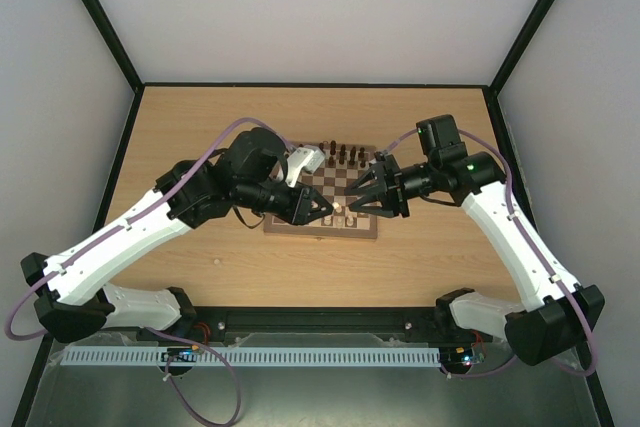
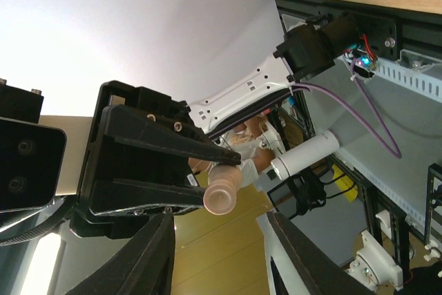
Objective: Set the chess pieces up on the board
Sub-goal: Place the chess piece on the chessboard.
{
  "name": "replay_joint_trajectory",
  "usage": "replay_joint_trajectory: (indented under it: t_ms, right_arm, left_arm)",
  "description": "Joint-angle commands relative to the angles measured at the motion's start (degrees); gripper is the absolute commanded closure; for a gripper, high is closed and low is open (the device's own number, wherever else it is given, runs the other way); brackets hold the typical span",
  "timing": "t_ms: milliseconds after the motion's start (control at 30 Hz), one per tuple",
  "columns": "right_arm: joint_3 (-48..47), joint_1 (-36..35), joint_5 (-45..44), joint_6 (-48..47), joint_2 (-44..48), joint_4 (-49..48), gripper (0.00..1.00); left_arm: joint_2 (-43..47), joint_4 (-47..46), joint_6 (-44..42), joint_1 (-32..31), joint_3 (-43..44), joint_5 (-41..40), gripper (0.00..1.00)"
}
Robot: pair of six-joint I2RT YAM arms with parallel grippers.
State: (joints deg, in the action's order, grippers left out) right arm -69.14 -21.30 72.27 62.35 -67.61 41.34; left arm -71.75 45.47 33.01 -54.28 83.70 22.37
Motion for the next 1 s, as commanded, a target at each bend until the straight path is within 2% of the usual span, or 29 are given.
replay_joint_trajectory:
  t_ms: [0, 300, 433, 667, 967]
  right_arm:
    - [-0.9, -1.6, 2.6, 1.8, -0.6, 0.9, 0.64]
    - [-1.8, -4.6, 1.9, 2.7, -1.6, 0.3, 0.64]
    - [-1.8, -4.9, 1.9, 3.6, -1.8, -1.0, 0.69]
    - [-1.6, -5.0, 2.2, 3.7, -2.1, -1.3, 0.70]
    - [-1.8, -5.0, 2.3, 3.4, -2.9, -1.5, 0.80]
  left_arm:
    - [0.7, -1.3, -1.4, 0.4, -0.6, -0.4, 0.85]
    - [0.7, -2.5, -1.2, 0.4, -0.7, -0.2, 0.85]
    - [0.8, -2.9, -1.1, 0.4, -1.0, -0.1, 0.85]
    - [0.9, -3.2, -1.1, 0.4, -1.2, 0.2, 0.85]
    - [1.2, -3.7, -0.8, 0.4, -1.8, 0.7, 0.85]
